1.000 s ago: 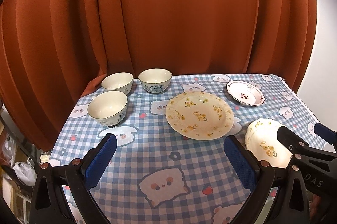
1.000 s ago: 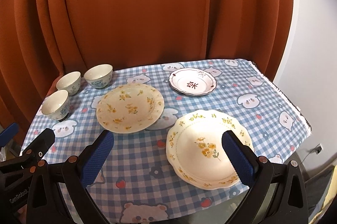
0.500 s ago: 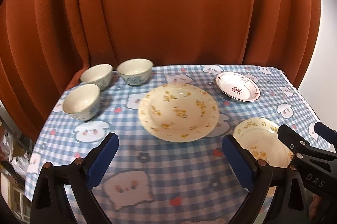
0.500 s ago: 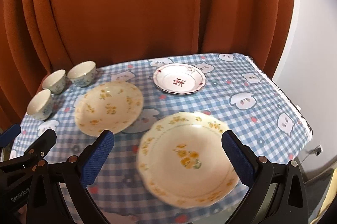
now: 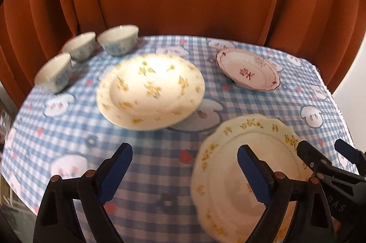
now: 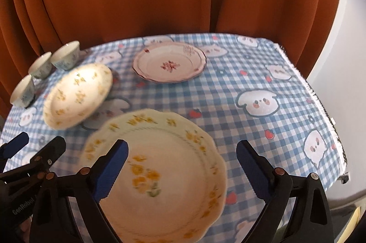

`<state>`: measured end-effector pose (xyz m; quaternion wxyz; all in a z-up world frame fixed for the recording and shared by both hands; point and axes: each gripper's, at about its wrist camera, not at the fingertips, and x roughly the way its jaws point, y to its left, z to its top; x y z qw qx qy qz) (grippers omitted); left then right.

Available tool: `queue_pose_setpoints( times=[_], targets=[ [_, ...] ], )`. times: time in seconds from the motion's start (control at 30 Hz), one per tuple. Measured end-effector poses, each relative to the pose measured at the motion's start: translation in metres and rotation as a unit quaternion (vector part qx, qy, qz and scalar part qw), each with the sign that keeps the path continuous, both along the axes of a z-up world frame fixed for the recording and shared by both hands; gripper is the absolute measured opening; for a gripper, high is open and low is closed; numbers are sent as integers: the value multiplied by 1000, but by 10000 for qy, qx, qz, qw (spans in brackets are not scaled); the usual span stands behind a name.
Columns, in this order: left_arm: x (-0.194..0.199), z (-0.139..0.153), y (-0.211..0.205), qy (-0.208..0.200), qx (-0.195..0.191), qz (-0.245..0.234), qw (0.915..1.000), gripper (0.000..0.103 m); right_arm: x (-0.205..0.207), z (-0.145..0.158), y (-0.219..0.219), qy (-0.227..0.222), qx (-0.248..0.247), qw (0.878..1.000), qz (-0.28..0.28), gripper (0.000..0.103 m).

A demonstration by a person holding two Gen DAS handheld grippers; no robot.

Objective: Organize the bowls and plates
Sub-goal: 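Grasp the yellow-flowered plate rim with both tools and lift it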

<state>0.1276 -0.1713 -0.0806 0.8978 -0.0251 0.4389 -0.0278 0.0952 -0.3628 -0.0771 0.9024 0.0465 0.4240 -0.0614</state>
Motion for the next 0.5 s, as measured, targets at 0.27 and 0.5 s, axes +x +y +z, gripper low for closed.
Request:
queue_pose_setpoints(
  times=[0.27,0.5],
  targets=[
    [8,-39,-26,603,38,203,9980,85,23,-48,-24,580,140,9977,326,90],
    [9,-61,-44,764,163,207,9967,78,34,-77,-29,941,360,9930,619,77]
  ],
)
